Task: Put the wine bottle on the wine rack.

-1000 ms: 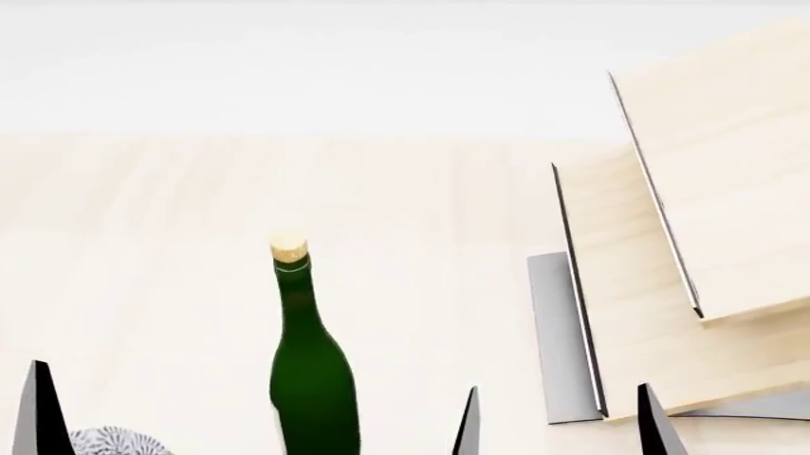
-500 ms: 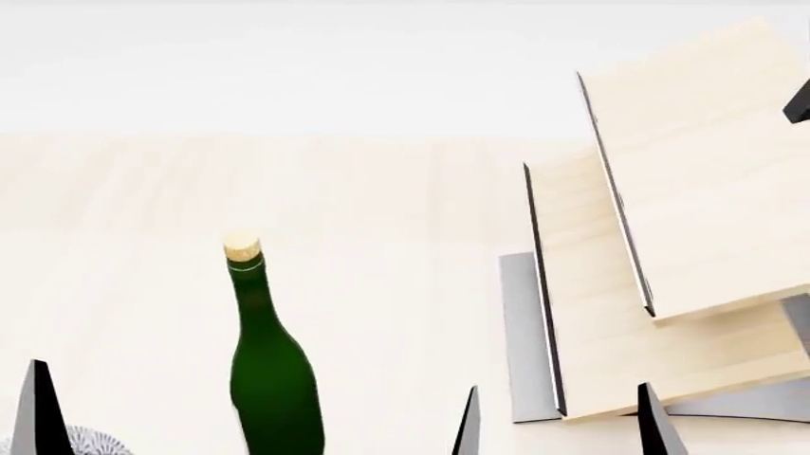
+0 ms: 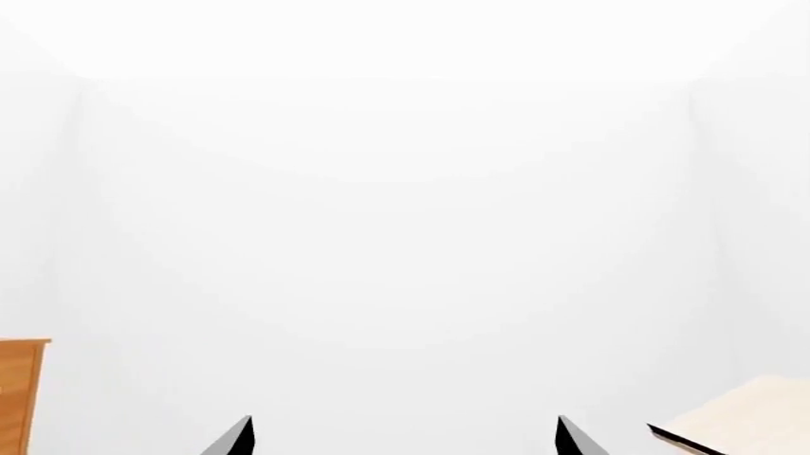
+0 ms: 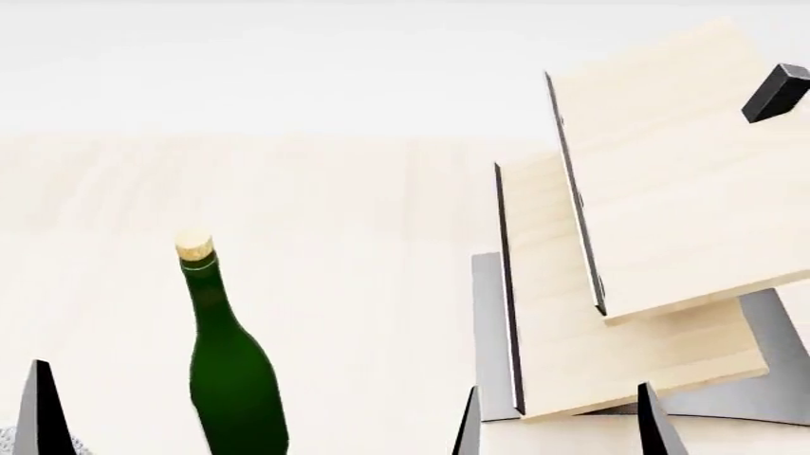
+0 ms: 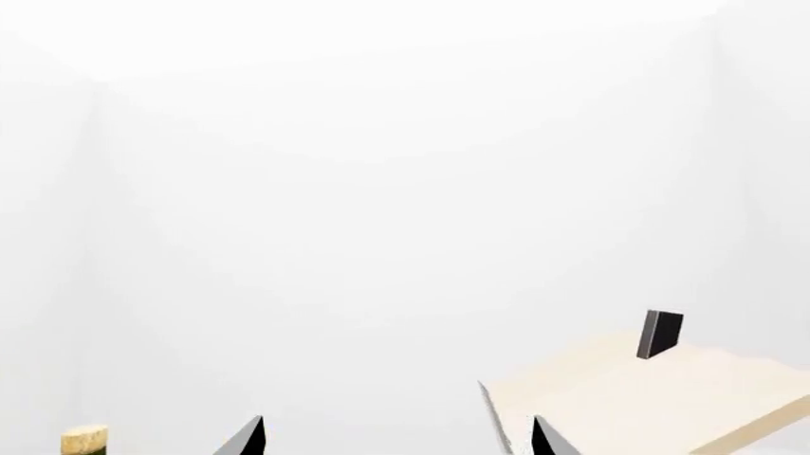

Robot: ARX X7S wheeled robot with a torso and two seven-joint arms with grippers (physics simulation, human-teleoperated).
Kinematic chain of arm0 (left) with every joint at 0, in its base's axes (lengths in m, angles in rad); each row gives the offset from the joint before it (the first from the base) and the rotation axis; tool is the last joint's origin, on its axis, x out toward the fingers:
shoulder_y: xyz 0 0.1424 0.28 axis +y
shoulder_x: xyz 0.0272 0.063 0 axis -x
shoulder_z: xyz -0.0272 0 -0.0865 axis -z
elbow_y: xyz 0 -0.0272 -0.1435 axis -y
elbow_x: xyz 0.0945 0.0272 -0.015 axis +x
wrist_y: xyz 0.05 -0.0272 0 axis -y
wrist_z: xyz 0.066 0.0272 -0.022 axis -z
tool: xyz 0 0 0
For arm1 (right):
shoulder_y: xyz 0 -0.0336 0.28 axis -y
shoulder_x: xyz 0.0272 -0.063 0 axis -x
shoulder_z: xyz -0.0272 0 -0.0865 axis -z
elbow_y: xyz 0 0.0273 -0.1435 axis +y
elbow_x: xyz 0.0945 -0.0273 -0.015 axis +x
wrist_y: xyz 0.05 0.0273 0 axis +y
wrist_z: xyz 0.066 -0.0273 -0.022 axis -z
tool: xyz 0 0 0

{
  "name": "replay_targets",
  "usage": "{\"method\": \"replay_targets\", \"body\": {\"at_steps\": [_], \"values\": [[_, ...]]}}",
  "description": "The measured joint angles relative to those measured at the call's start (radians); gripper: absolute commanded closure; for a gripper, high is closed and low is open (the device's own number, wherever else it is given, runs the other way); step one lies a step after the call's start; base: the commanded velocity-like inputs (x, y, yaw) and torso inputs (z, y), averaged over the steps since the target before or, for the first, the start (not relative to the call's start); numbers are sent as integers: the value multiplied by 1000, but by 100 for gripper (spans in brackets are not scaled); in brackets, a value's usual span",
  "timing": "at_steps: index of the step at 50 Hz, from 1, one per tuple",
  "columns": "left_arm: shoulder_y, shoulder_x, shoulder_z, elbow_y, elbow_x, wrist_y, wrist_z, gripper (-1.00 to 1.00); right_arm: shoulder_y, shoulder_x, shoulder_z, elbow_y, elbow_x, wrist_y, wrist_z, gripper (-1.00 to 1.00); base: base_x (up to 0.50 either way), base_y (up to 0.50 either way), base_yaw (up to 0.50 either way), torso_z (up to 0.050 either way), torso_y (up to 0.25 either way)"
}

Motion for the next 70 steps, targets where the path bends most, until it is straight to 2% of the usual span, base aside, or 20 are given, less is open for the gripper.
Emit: {"method": "replay_targets", "body": {"at_steps": [52, 70], "values": [[-6, -15, 14, -8, -3, 6, -19, -100, 4, 14, -17, 7, 1, -11, 17, -100, 0, -100, 0, 0, 0], [-8, -20, 21, -12, -2, 7, -25, -100, 14, 1, -27, 10, -74, -9, 47, -100, 0, 0, 0, 0, 0]]}}
